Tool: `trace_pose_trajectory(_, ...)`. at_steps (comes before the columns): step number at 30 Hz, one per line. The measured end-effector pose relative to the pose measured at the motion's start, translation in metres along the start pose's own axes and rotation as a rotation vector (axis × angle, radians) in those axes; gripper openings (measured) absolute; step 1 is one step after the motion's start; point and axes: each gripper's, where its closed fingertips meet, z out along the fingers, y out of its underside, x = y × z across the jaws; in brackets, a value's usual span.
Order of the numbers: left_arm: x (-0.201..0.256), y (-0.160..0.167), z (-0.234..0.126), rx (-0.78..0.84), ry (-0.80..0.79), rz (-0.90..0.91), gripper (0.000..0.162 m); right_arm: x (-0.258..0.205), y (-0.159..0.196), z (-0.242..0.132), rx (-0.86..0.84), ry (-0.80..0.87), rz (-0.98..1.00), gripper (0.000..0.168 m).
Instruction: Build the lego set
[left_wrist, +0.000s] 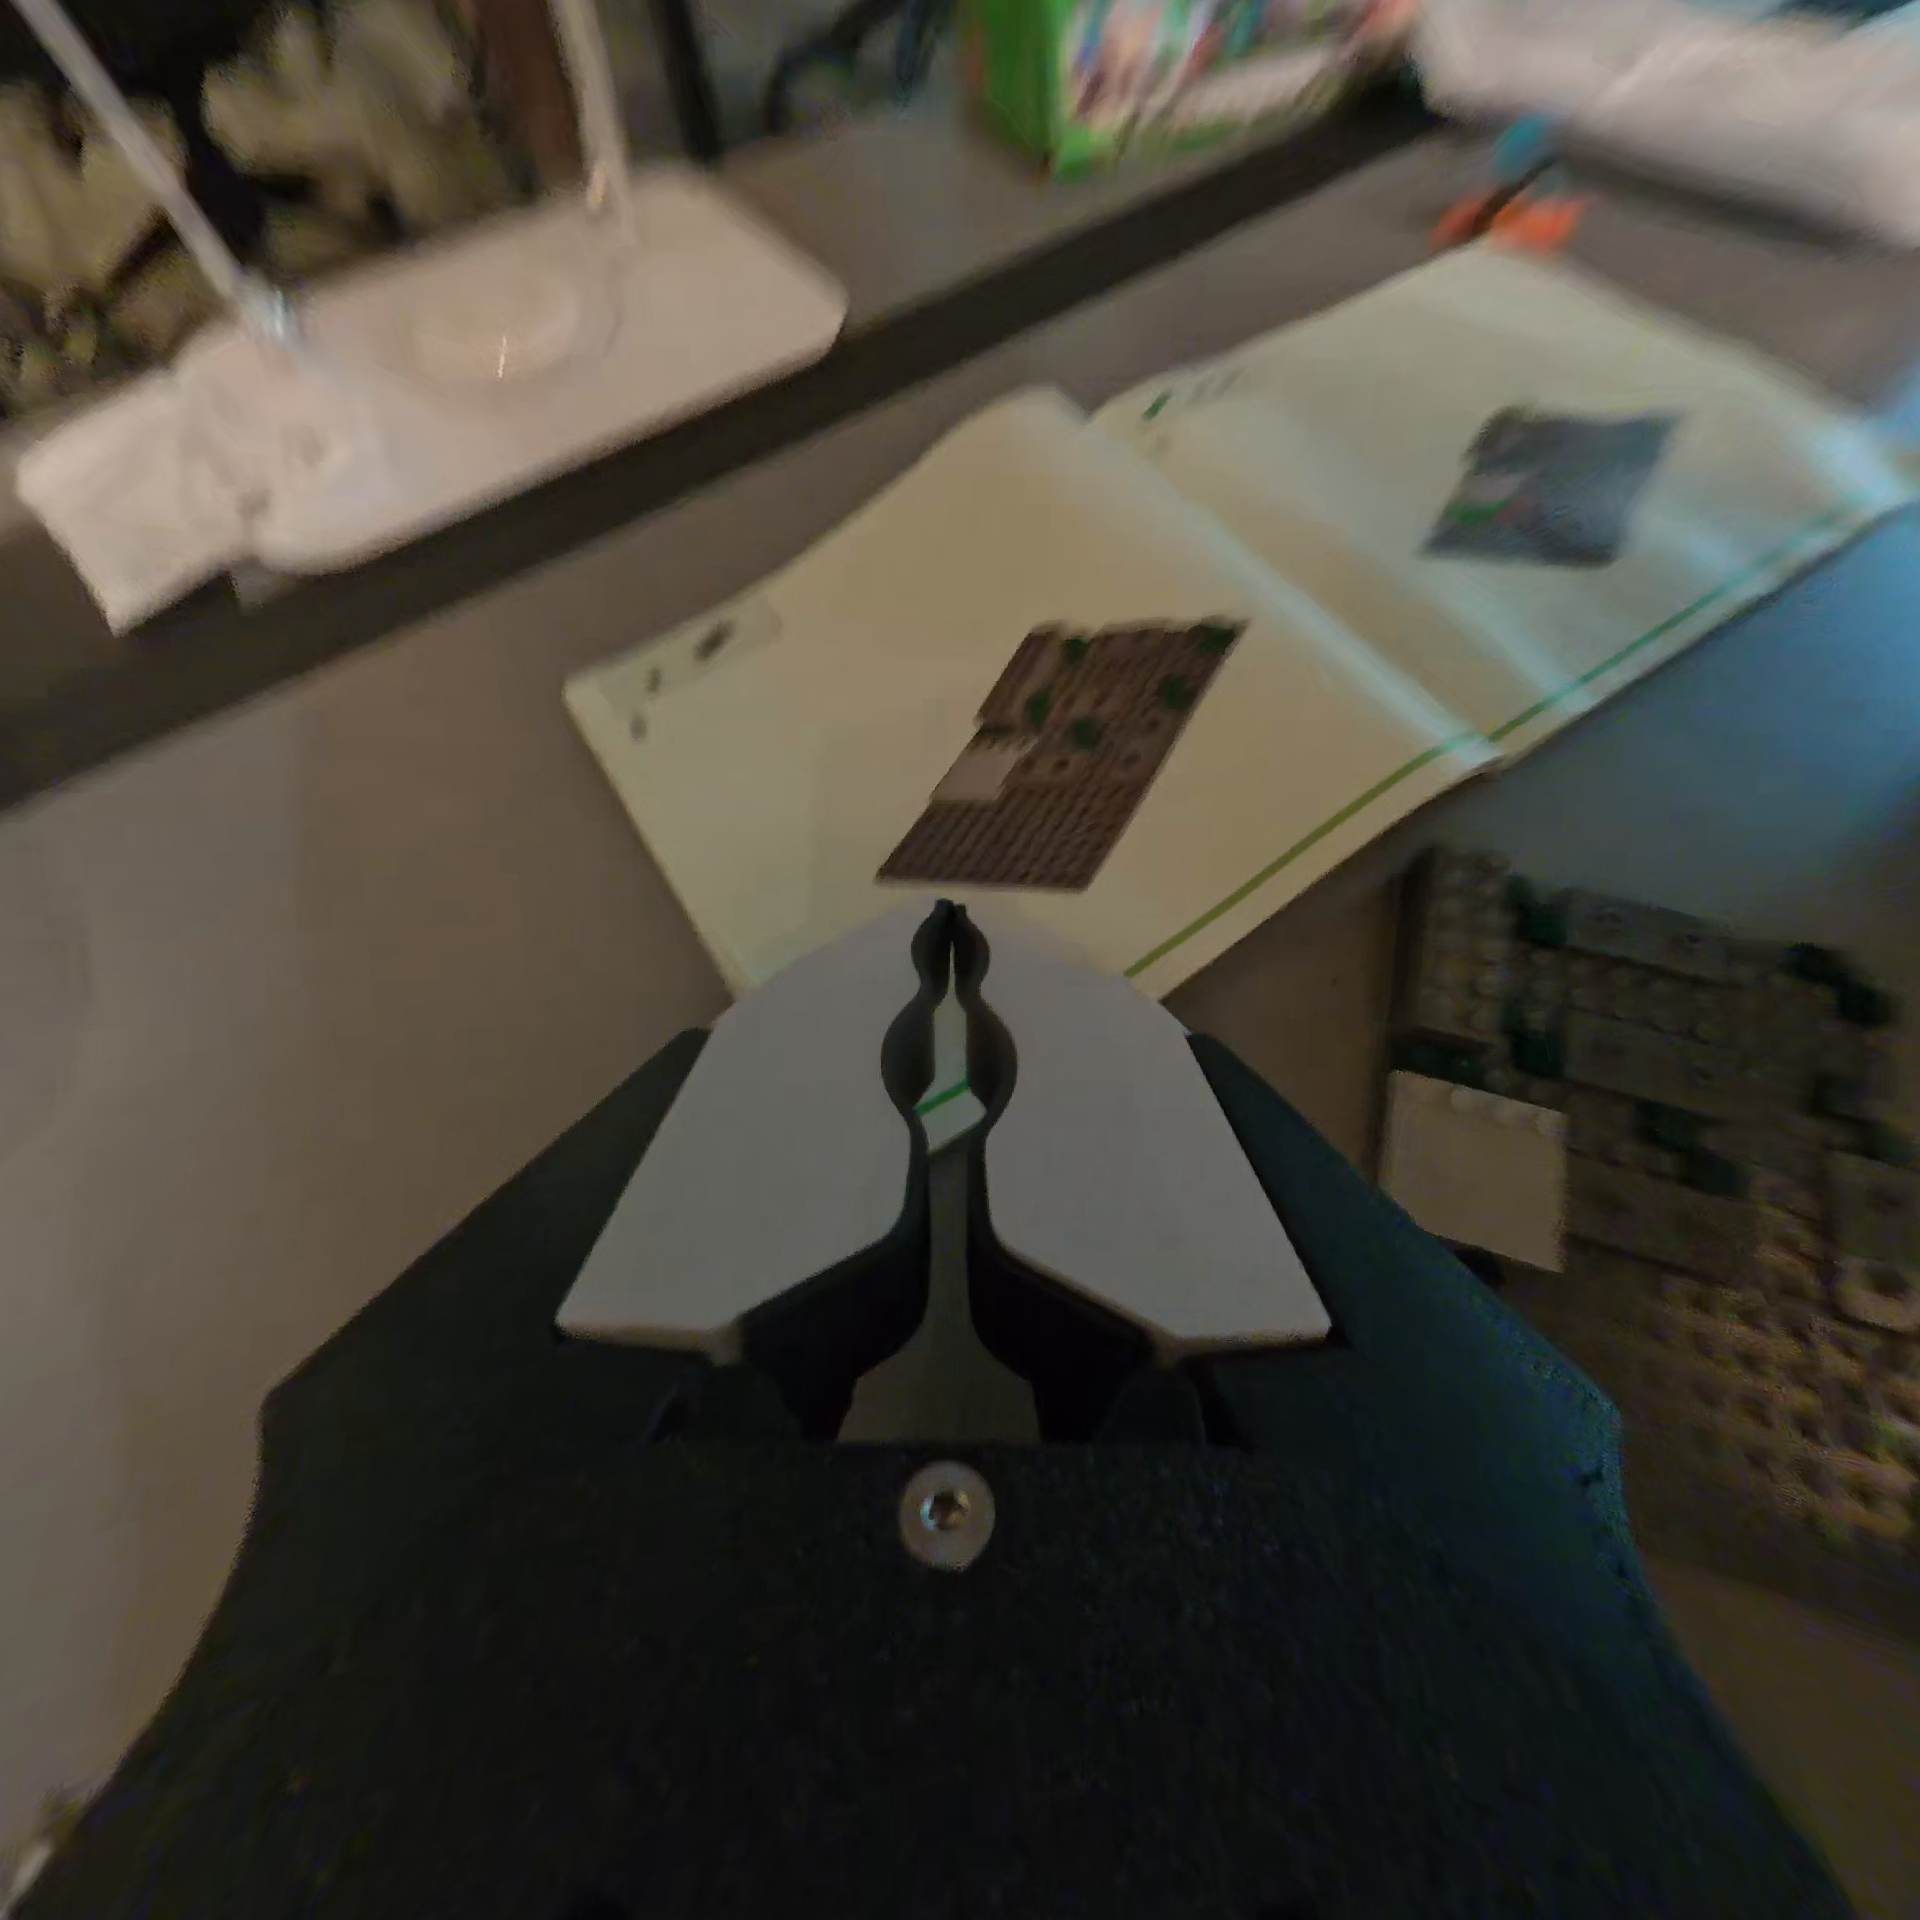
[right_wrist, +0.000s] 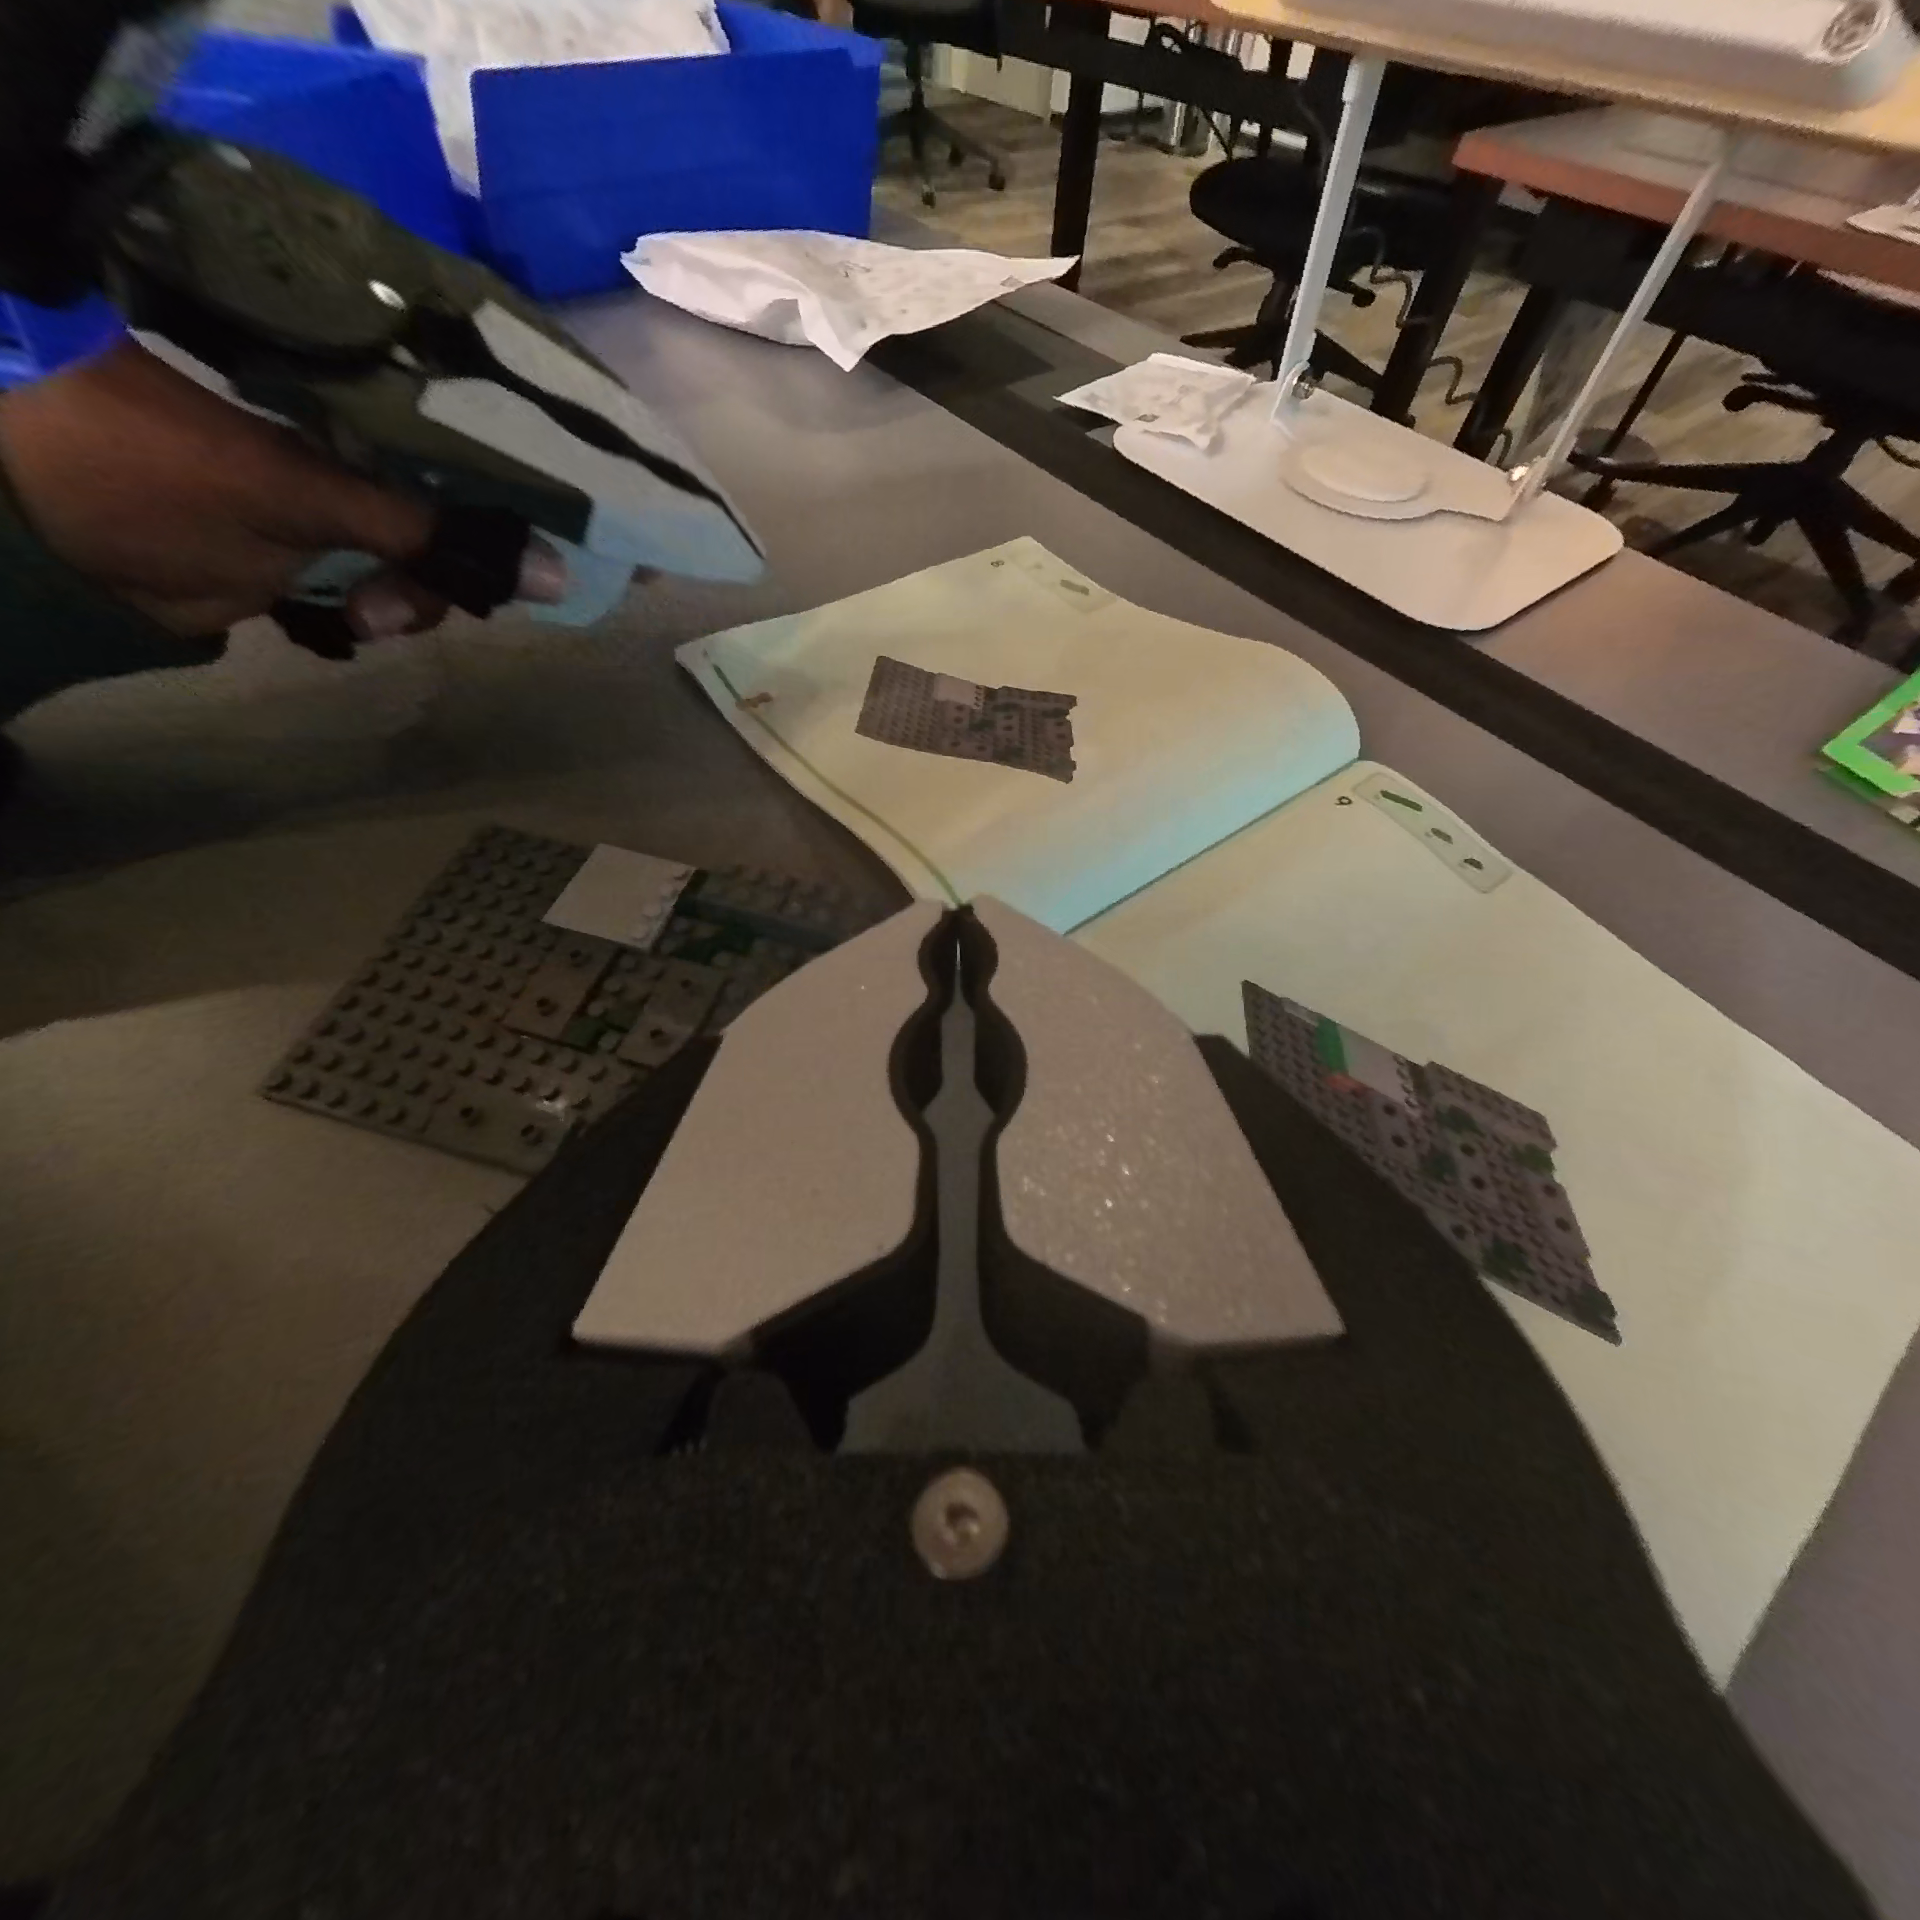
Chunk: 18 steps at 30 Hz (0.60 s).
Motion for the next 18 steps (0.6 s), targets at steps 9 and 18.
trace_pose_trajectory(9,0.079,-0.03,-0.025,0.126,0.255,0.189,0.0,0.015,0.01,0.0,-0.042,0.064,-0.077,0.0)
trace_pose_trajectory(18,0.103,-0.021,-0.022,0.086,0.288,0.255,0.0,0.102,0.061,-0.054,-0.31,0.171,-0.072,0.025)
